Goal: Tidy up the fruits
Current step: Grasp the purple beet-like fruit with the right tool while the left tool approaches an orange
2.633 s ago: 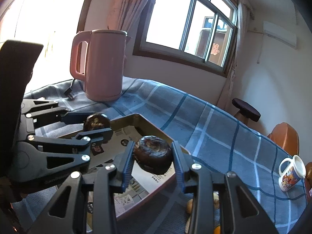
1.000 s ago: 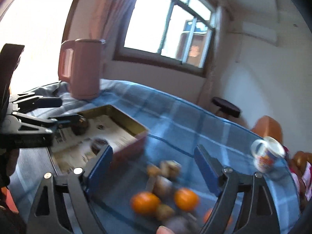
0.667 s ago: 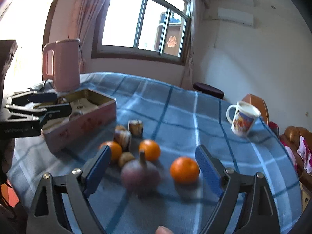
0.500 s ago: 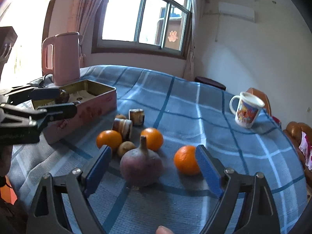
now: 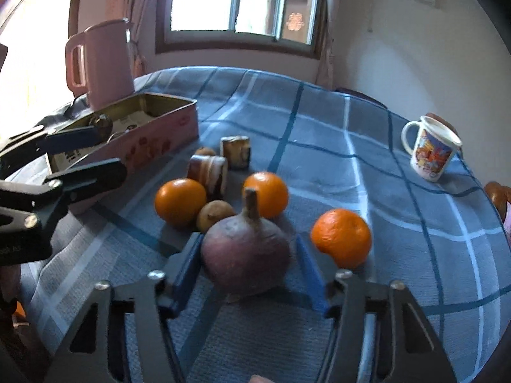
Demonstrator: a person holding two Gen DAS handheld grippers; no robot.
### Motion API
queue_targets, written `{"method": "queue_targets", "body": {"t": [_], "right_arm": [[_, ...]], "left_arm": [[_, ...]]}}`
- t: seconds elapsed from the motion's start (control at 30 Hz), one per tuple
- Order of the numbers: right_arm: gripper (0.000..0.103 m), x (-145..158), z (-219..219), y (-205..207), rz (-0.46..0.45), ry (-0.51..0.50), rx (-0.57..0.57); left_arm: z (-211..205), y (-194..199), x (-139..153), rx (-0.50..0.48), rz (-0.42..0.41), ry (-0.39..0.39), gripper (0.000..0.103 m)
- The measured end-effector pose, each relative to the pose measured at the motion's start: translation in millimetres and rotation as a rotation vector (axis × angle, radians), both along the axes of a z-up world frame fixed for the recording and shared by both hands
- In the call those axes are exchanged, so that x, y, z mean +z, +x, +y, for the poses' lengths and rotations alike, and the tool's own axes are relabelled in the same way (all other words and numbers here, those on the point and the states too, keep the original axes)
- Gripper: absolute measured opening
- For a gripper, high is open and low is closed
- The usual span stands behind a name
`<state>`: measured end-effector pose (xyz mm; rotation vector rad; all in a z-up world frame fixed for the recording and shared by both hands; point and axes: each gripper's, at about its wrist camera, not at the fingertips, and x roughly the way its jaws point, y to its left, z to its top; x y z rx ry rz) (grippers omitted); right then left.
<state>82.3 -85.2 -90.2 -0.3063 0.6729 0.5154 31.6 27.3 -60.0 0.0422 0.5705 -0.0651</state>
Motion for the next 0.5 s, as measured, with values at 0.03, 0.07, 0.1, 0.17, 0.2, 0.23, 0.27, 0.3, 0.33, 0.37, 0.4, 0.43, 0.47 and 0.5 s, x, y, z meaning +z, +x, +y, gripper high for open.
{"method": "queue_targets", "body": {"t": [0.03, 0.07, 0.1, 0.17, 0.2, 0.23, 0.27, 0.3, 0.33, 0.37, 0.4, 0.43, 0.47, 0.5], "right_arm": [[0.055, -1, 1, -1, -0.003, -0.009, 0.002], [0.055, -1, 1, -1, -0.005, -0.009, -0.003], [0.055, 0, 0, -1, -0.013, -0.004, -0.017], [0.055, 5, -10, -4, -0.034, 0.050, -0.039], [0.055, 7, -15, -5, -0.047, 0.079, -0.054], [0.055, 9, -19, -6, -0.060, 0.103, -0.077], [0.055, 10, -24, -7, -0.071, 0.124, -0.101], [0.055, 12, -26, -7, -0.076, 0.136, -0.113], [0.055, 14, -29, -7, -0.081, 0.153, -0.128], [0.055, 15, -32, -7, -0.084, 0.165, -0.139], [0.055, 16, -35, -7, -0.087, 0.180, -0.152], [0.055, 17, -36, -7, -0.087, 0.188, -0.159], [0.055, 17, -37, -7, -0.089, 0.194, -0.165], [0.055, 18, -37, -7, -0.091, 0.196, -0.167]], "left_arm": [[-1, 0, 0, -0.006, 0.004, -0.001, 0.072], [-2, 1, -1, -0.012, 0.008, -0.001, 0.072], [-4, 2, -2, -0.019, 0.010, 0.003, 0.072], [-8, 3, -4, -0.031, 0.016, 0.004, 0.071], [-10, 4, -4, -0.037, 0.020, 0.003, 0.071], [-12, 5, -5, -0.045, 0.025, 0.003, 0.071], [-14, 6, -6, -0.052, 0.032, 0.006, 0.071], [-17, 8, -7, -0.056, 0.038, 0.015, 0.071], [-20, 10, -8, -0.061, 0.048, 0.026, 0.071], [-22, 11, -8, -0.068, 0.054, 0.029, 0.071], [-24, 12, -9, -0.075, 0.060, 0.033, 0.071], [-27, 14, -10, -0.083, 0.069, 0.039, 0.071], [-30, 16, -11, -0.088, 0.079, 0.044, 0.071], [-33, 19, -12, -0.094, 0.089, 0.053, 0.071]]}}
